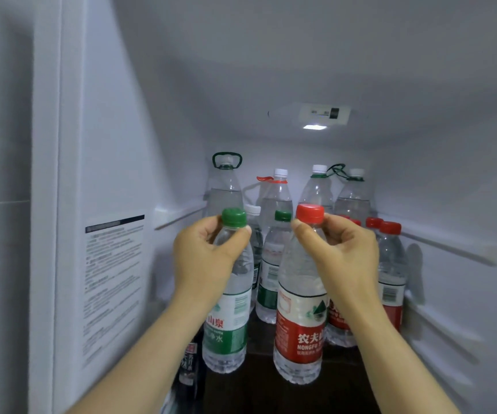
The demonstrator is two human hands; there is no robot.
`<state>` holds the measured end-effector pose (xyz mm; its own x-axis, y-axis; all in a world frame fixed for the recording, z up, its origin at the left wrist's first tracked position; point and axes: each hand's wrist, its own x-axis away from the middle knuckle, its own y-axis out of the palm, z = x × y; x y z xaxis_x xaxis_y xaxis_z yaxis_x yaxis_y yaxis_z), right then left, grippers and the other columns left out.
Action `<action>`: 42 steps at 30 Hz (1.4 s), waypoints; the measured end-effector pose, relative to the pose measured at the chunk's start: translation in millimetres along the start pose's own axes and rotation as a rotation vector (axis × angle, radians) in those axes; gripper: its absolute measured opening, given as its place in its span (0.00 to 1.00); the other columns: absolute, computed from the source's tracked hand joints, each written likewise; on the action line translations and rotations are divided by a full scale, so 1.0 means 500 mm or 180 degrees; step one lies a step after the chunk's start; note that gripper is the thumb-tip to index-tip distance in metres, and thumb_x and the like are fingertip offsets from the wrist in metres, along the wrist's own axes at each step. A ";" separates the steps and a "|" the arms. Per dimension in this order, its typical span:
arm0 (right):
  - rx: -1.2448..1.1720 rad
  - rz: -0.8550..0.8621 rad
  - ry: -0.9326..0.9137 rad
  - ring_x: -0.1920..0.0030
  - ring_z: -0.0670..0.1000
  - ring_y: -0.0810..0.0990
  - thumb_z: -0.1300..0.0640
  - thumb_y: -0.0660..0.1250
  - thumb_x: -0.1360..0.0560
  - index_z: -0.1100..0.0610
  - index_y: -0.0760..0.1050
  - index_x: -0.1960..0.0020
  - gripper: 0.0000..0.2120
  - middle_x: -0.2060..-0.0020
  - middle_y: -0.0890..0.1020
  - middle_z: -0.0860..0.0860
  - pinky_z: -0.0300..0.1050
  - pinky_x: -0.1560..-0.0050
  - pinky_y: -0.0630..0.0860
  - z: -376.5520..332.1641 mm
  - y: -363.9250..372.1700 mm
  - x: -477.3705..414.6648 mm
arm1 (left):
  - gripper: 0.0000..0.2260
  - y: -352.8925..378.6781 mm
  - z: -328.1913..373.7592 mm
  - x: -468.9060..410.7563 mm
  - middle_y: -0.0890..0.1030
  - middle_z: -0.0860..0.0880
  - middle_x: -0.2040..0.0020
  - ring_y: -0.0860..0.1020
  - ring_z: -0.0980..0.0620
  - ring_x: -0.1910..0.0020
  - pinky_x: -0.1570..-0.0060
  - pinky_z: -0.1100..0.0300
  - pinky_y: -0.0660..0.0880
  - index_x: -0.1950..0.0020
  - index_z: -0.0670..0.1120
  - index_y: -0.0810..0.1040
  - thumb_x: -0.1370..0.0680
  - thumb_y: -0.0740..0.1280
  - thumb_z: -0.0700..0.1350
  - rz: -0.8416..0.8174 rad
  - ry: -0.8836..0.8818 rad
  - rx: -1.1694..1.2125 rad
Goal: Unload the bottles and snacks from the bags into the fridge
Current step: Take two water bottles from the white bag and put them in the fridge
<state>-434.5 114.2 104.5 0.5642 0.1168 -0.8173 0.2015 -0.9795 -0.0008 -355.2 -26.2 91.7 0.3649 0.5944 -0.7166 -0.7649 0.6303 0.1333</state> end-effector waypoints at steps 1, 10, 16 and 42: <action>0.0034 -0.0009 -0.0011 0.69 0.38 0.74 0.57 0.74 0.29 0.50 0.83 0.59 0.02 0.71 0.81 0.42 0.29 0.64 0.71 0.003 0.001 -0.001 | 0.09 0.005 -0.010 -0.001 0.83 0.62 0.66 0.79 0.66 0.67 0.67 0.74 0.72 0.62 0.55 0.82 0.30 0.74 0.41 0.0035 0.0036 -0.0087; 0.0451 -0.0228 0.0083 0.63 0.47 0.82 0.51 0.73 0.30 0.49 0.83 0.57 0.03 0.66 0.84 0.44 0.43 0.58 0.80 0.018 0.017 -0.028 | 0.07 0.009 -0.055 -0.013 0.83 0.61 0.63 0.80 0.65 0.62 0.63 0.73 0.74 0.57 0.56 0.81 0.28 0.73 0.43 0.0157 0.0029 -0.0143; 0.1055 -0.0569 0.0079 0.65 0.40 0.80 0.47 0.73 0.30 0.50 0.83 0.55 0.08 0.65 0.84 0.43 0.39 0.61 0.78 0.030 0.034 -0.053 | 0.03 0.006 -0.064 -0.018 0.84 0.58 0.62 0.81 0.62 0.62 0.62 0.67 0.77 0.56 0.53 0.82 0.28 0.72 0.47 0.0083 0.0027 -0.0301; 0.1928 -0.0704 0.0069 0.54 0.46 0.80 0.36 0.73 0.36 0.49 0.83 0.53 0.20 0.59 0.83 0.43 0.54 0.46 0.78 0.120 0.049 -0.126 | 0.04 0.003 -0.075 -0.023 0.84 0.58 0.61 0.81 0.62 0.60 0.60 0.67 0.77 0.53 0.54 0.82 0.27 0.72 0.47 -0.0043 -0.0003 -0.0160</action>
<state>-513.3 73.2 121.5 0.5785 0.3235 -0.7488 -0.1693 -0.8504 -0.4981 -380.6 -50.7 74.6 0.3759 0.5865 -0.7175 -0.7855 0.6124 0.0890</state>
